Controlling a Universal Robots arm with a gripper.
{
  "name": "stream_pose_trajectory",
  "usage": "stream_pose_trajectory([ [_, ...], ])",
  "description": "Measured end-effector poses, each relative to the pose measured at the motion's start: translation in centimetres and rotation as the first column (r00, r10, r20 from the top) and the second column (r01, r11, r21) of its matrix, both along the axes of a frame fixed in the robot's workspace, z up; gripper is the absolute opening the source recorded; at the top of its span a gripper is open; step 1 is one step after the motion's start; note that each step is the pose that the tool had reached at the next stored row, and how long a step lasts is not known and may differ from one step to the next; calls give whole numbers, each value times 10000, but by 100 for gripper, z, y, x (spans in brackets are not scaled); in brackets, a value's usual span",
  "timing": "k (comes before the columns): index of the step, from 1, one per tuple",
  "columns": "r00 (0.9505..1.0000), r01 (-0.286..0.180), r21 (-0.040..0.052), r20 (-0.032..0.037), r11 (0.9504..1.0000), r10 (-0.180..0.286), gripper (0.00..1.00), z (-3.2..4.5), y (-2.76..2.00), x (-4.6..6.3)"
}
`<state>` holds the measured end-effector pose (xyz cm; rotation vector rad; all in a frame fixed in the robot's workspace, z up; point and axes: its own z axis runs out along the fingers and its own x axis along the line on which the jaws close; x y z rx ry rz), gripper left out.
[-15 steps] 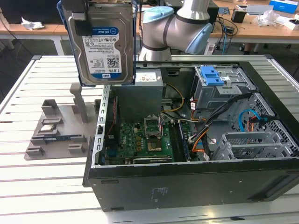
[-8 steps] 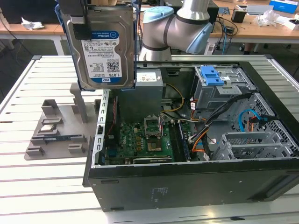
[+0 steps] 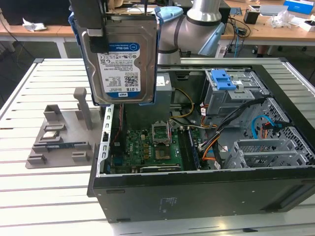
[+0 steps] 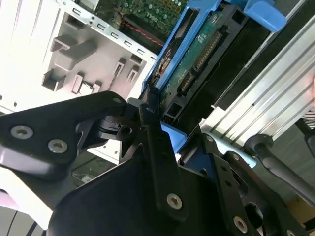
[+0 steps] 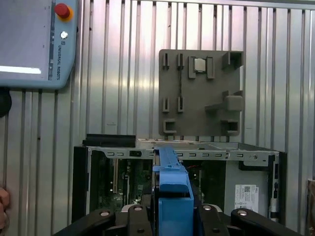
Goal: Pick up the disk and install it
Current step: 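Pick up the disk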
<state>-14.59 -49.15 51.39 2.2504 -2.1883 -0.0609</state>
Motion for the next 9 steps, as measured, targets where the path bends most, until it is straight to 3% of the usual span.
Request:
stream_pose_trajectory([
  [9, 10000, 2, 0, -4, 10000, -2, 36, -8, -11, 359],
])
